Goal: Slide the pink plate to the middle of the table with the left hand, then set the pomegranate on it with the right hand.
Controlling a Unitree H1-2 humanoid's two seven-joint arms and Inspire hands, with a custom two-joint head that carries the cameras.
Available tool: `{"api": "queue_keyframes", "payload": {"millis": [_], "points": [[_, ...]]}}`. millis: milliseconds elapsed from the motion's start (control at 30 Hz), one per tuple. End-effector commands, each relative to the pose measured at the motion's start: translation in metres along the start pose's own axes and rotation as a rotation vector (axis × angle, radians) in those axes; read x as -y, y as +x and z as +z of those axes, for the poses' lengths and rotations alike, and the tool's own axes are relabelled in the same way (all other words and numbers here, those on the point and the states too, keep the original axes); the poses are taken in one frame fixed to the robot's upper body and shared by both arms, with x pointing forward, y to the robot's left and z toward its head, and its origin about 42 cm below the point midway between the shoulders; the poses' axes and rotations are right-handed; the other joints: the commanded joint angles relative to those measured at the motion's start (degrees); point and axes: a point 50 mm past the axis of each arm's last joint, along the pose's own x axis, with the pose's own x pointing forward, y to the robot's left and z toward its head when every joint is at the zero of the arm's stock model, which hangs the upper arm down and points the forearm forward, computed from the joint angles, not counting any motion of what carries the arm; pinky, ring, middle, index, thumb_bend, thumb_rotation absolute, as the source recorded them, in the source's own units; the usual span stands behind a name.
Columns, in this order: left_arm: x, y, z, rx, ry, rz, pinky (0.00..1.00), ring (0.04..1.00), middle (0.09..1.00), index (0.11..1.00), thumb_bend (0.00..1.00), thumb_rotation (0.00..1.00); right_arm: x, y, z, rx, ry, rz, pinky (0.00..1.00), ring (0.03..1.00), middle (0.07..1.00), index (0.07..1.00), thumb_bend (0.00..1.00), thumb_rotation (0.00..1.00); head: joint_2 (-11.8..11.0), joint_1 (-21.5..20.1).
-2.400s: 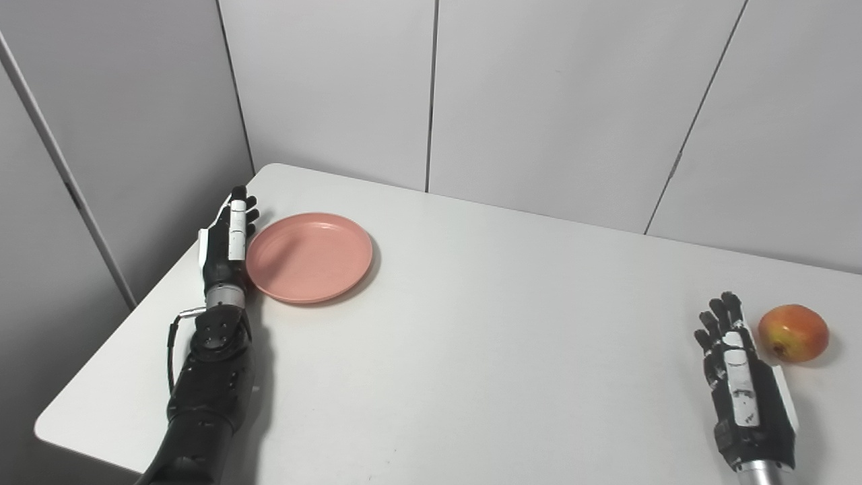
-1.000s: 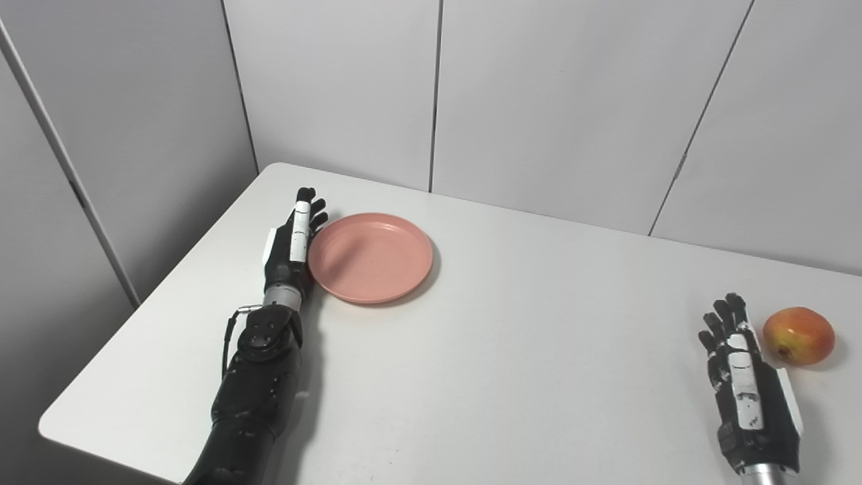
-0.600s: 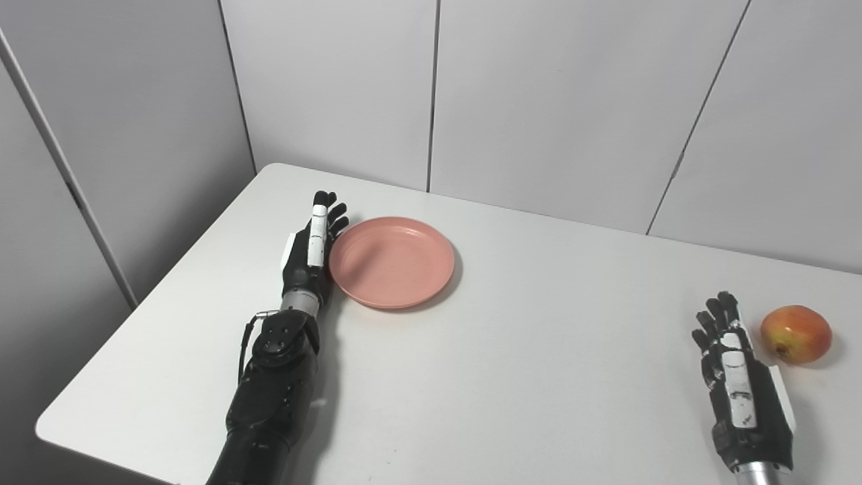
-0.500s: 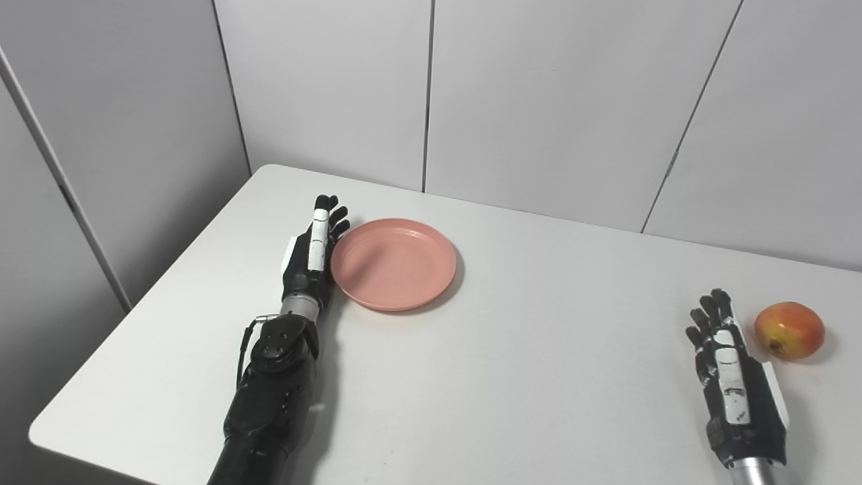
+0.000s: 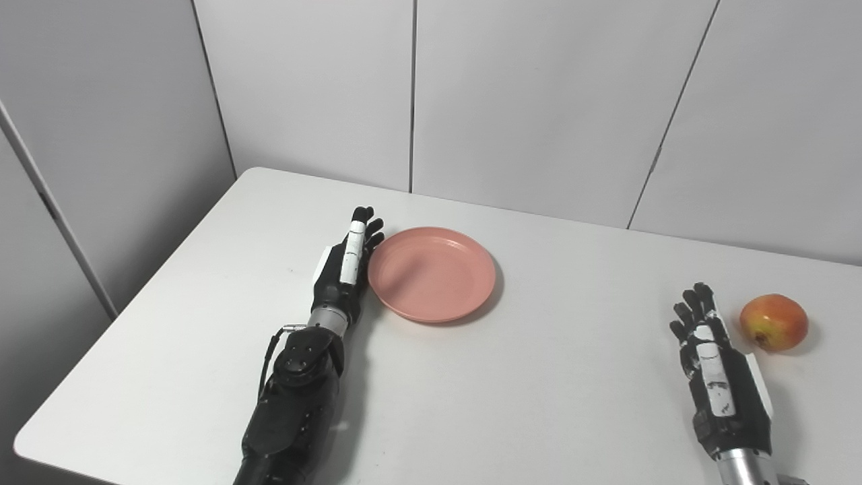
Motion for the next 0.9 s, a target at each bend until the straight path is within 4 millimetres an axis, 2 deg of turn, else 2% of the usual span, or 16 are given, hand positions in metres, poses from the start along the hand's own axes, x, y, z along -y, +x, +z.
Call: {"api": "queue_keyframes", "payload": {"millis": [0, 367, 867], "points": [[0.013, 0.005, 0.017, 0.07, 0.005, -0.037, 0.97, 0.958, 0.961, 0.958, 0.71, 1.0, -0.001, 0.01, 0.009, 0.042, 0.009, 0.011, 1.0, 1.0, 1.0, 1.0, 0.67, 0.84, 0.0, 0.0], [0.036, 0.001, 0.013, 0.091, 0.016, -0.087, 0.99, 0.982, 0.98, 0.973, 0.68, 1.0, -0.004, 0.009, 0.011, 0.066, -0.03, 0.004, 1.0, 1.0, 1.0, 1.0, 0.63, 0.87, 0.5, -3.3], [0.049, -0.003, 0.009, 0.101, 0.034, -0.17, 0.99, 0.983, 0.987, 0.984, 0.71, 1.0, -0.02, 0.011, 0.012, 0.059, -0.012, -0.003, 1.0, 1.0, 1.0, 1.0, 0.65, 0.82, 1.9, -9.9]]}}
